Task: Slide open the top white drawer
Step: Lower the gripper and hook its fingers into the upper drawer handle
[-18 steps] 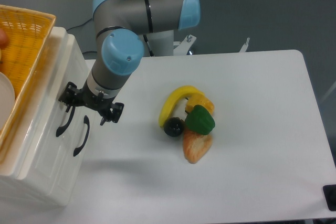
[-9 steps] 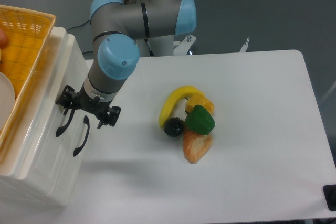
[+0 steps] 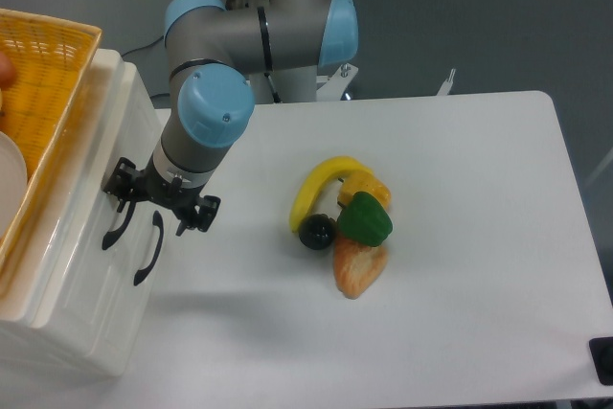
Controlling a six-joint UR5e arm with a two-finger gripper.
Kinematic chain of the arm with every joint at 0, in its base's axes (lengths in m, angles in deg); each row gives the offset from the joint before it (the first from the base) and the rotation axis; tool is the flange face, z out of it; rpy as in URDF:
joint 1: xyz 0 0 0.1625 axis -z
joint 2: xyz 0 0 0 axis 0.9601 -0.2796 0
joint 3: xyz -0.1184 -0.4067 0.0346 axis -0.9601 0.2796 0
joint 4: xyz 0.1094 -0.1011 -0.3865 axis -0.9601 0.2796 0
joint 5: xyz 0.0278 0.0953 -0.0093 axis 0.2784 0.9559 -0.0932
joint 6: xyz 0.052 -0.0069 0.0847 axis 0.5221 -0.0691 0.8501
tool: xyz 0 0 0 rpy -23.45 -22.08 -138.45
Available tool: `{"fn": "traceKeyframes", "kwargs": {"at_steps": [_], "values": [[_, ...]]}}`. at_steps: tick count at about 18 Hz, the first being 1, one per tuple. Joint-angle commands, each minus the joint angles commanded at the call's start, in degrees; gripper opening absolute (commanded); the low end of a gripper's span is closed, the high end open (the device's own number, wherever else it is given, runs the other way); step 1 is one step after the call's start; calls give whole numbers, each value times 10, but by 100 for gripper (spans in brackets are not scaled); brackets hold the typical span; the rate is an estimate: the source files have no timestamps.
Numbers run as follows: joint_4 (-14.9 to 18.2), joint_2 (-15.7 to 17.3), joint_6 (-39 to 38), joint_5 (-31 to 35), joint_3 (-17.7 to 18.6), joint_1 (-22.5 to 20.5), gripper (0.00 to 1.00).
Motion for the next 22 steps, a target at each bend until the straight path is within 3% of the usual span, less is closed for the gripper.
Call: {"fn": "traceKeyframes", "kwargs": {"at_steps": [10,13,20,22], "values": [[1,3,0,1,0,9,80],[1,4,-7,1,0,9,71],[1,5,-9,0,0,9,62],[1,5,-9,-1,0,9,54]]}}
